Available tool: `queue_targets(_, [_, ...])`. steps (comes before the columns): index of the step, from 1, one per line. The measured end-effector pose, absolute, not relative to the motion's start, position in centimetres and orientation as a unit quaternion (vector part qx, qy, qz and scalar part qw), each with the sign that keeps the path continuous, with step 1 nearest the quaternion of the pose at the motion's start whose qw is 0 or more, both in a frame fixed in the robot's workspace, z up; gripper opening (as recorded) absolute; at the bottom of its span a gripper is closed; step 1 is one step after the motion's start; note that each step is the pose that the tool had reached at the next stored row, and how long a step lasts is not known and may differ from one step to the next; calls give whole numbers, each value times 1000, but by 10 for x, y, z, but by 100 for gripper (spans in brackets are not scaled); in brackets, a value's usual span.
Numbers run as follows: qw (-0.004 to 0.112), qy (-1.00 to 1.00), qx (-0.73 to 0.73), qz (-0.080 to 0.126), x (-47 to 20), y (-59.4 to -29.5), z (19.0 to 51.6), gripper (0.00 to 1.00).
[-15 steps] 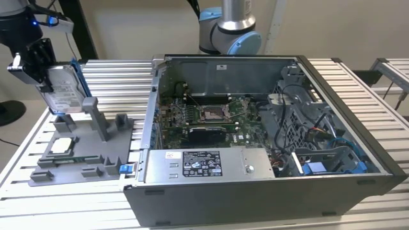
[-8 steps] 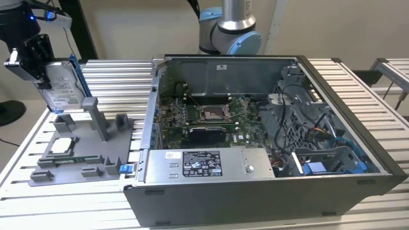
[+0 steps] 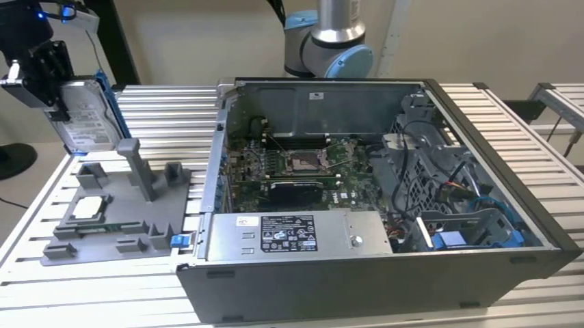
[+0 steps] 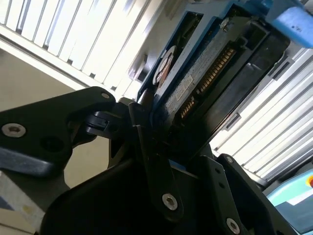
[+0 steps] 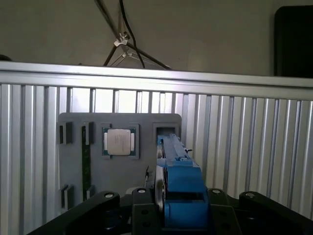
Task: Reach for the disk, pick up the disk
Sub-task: 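Pick up the disk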
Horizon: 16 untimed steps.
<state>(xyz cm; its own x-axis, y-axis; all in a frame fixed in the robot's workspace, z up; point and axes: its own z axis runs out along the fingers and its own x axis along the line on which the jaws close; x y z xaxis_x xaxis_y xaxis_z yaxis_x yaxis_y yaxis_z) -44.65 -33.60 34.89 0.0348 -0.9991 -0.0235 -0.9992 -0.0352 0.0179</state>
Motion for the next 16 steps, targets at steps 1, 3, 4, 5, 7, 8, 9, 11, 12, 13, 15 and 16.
queue_targets(1, [2, 695, -719, 15, -446, -336, 351, 0])
queue_targets(3, [2, 695, -719, 15, -446, -336, 354, 0])
queue_targets(4, [2, 695, -719, 15, -446, -336, 355, 0])
queue_targets(5, [2, 695, -719, 15, -446, -336, 357, 0])
queue_targets(7, [2, 695, -719, 15, -446, -336, 360, 0])
queue_targets(8, [2, 695, -719, 15, -446, -336, 361, 0])
queue_targets(9, [2, 695, -719, 15, -446, -336, 363, 0])
queue_targets(11, [2, 695, -719, 15, -446, -336, 366, 0])
queue_targets(12, [2, 695, -719, 15, -446, -336, 368, 0])
queue_targets(13, [2, 695, -719, 15, -446, -336, 369, 0])
queue_targets(15, [2, 695, -719, 15, -446, -336, 372, 0])
queue_targets(16, [2, 695, -719, 15, -446, -336, 373, 0])
